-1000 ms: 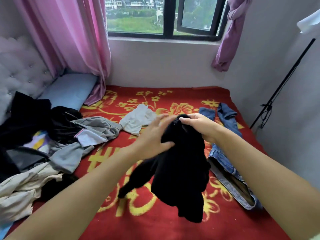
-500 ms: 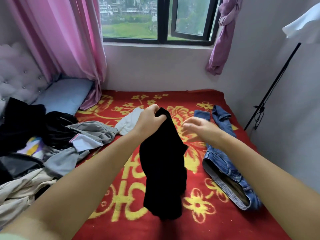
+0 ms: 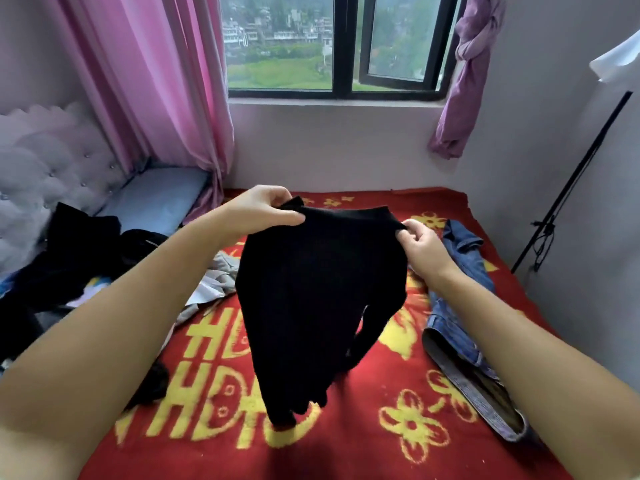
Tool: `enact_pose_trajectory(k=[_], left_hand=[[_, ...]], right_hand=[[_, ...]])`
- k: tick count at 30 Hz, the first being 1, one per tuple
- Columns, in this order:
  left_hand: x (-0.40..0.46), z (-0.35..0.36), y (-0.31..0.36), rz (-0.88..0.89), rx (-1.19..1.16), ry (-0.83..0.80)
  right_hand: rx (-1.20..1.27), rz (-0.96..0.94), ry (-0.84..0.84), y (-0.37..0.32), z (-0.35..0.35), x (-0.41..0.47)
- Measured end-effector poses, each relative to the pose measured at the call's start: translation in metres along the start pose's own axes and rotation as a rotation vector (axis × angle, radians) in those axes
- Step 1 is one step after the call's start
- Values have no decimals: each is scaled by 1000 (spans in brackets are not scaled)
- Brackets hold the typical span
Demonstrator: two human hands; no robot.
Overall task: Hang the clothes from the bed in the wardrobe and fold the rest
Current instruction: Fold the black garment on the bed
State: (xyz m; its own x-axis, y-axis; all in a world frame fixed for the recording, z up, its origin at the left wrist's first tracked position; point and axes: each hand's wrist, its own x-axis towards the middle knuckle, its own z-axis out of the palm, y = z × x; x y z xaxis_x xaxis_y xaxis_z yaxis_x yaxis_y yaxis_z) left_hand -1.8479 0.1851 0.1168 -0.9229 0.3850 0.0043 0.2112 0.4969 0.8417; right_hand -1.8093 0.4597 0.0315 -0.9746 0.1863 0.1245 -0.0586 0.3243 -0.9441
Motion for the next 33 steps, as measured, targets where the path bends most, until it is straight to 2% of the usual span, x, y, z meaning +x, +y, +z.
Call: enact_pose_trajectory(k=[5, 9, 11, 15, 17, 21, 23, 25, 28, 30, 33], left_hand=[[-5, -13, -21, -7, 34, 63], [-11, -21, -17, 51, 173, 174], [-15, -27, -13, 103, 245, 194], [-17, -25, -7, 172, 342, 216], [-15, -18, -11, 163, 311, 219], [-11, 2, -19, 109, 319, 290], [-12, 9, -17, 100, 325, 313], [-16, 9, -11, 89, 254, 260], [-28, 3, -2, 19, 232, 31], [-33, -2, 0, -85, 292, -112], [-33, -7, -2, -210, 427, -170]], right_hand=[[-230, -307, 59, -49, -8, 21], [-426, -444, -71, -88, -23, 30], [-507, -441, -184, -104, -35, 29], [-728, -251, -433, -115, -50, 27], [-733, -224, -393, -107, -53, 28], [-705, -285, -160, -79, -43, 24], [-697, -310, -105, -69, -39, 21], [-689, -340, -70, -63, -41, 21], [-637, -372, -59, -64, -48, 23], [-553, -372, -138, -70, -51, 22], [-407, -275, -338, -79, -55, 17]])
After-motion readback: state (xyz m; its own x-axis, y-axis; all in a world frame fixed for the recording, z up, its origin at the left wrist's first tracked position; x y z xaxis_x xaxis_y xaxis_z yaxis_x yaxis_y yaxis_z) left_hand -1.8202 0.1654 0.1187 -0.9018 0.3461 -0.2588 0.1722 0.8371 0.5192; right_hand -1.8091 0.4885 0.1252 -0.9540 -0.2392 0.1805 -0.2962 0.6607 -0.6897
